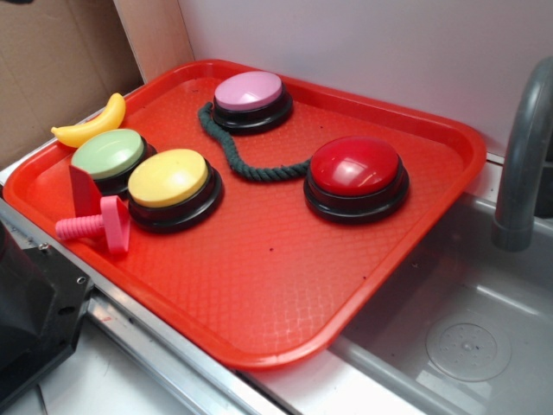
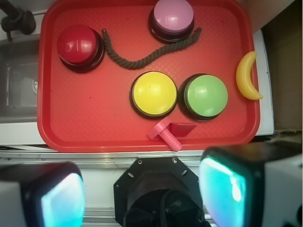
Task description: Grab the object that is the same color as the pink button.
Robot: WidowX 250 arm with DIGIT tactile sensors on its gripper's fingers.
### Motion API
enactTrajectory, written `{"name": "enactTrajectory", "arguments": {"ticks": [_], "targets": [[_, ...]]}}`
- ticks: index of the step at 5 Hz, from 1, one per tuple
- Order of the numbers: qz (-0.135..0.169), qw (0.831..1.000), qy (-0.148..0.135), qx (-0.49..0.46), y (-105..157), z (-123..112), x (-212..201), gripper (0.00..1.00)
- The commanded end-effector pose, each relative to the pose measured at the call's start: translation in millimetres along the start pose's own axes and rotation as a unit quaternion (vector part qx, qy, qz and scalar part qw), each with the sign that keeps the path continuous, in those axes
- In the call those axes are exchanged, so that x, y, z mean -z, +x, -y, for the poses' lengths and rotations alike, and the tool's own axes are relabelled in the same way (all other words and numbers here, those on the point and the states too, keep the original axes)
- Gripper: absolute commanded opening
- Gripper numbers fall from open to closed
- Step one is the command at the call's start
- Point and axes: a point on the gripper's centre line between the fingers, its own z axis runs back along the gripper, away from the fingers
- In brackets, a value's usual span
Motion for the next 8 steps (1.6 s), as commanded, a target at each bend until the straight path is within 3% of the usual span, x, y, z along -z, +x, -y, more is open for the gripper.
{"name": "enactTrajectory", "arguments": {"ticks": [1,2,4,5,7,8], "targets": [[0.000,1.000,0.000,0.000,0.0,0.0,0.0,1.00],[-0.006,1.000,-0.015,-0.005,9.7,-0.8,24.2,1.00],[-0.002,0.993,0.032,-0.117,14.7,-0.3,83.6,1.00],[-0.029,0.987,0.033,-0.153,5.7,-5.5,113.3,1.00],[-0.019,0.980,0.073,-0.182,-0.2,-17.1,150.9,1.00],[-0.030,0.978,0.103,-0.181,1.8,-19.5,168.6,1.00]]}}
